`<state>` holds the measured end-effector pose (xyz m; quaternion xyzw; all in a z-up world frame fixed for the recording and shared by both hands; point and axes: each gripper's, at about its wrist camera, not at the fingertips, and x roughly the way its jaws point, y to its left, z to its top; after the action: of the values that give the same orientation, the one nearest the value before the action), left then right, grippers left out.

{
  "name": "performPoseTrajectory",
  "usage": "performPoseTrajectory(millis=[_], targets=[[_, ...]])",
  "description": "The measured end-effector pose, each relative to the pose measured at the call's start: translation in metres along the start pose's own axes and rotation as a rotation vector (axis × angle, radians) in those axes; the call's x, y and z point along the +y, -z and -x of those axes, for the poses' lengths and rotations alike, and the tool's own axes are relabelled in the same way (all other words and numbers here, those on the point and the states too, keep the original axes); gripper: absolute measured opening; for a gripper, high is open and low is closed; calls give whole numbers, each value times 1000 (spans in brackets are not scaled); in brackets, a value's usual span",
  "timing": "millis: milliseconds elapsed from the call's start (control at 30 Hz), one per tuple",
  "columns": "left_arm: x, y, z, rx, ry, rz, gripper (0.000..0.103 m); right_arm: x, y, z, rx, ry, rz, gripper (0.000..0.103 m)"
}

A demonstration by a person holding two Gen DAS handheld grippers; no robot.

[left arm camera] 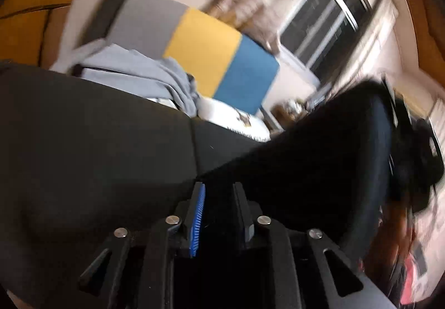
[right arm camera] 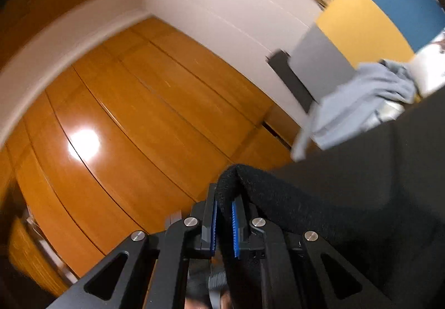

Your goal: Fold clothes

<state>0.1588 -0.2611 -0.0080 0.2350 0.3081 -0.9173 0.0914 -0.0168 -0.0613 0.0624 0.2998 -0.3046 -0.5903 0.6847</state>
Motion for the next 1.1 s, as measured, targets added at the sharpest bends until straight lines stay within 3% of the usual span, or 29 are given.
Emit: performPoseTrajectory(millis=[33,67,133,200,300,433,500,567,633,767,900,1000,1100], targets=[[6,-1,10,-17,-23,4,19,-2,-16,-8,-28,-33,-30,19],[11,-1,20,-36,-55,5,19,-2,-30,-14,-61,-38,-43,27],[18,3,34,-58,-114,2,19,-1,-54,-22,-133,15,-24,30],[21,10,41,-43,-138,-21,19,-4,-72,-28,-161,76,10,54],[19,23,36,12,-141,-78,19,-12,-76,-30,-108,218,89,59],[-9,39,14,114,-44,-168,28,-50,-45,0,-21,414,120,76],[-32,48,1,153,10,-237,33,-81,-22,22,38,554,100,77],[-58,60,-20,213,43,-308,45,-116,2,45,86,682,35,77],[-83,74,-43,272,55,-379,46,-147,23,68,120,792,-39,77],[-118,88,-95,311,-67,-493,46,-173,41,107,98,923,-99,77],[-124,101,-138,384,-168,-543,46,-168,8,106,57,1017,76,80],[-111,106,-154,421,-190,-523,47,-175,-26,99,52,1090,218,83],[-99,111,-167,455,-207,-514,48,-199,-62,88,131,1213,348,84]])
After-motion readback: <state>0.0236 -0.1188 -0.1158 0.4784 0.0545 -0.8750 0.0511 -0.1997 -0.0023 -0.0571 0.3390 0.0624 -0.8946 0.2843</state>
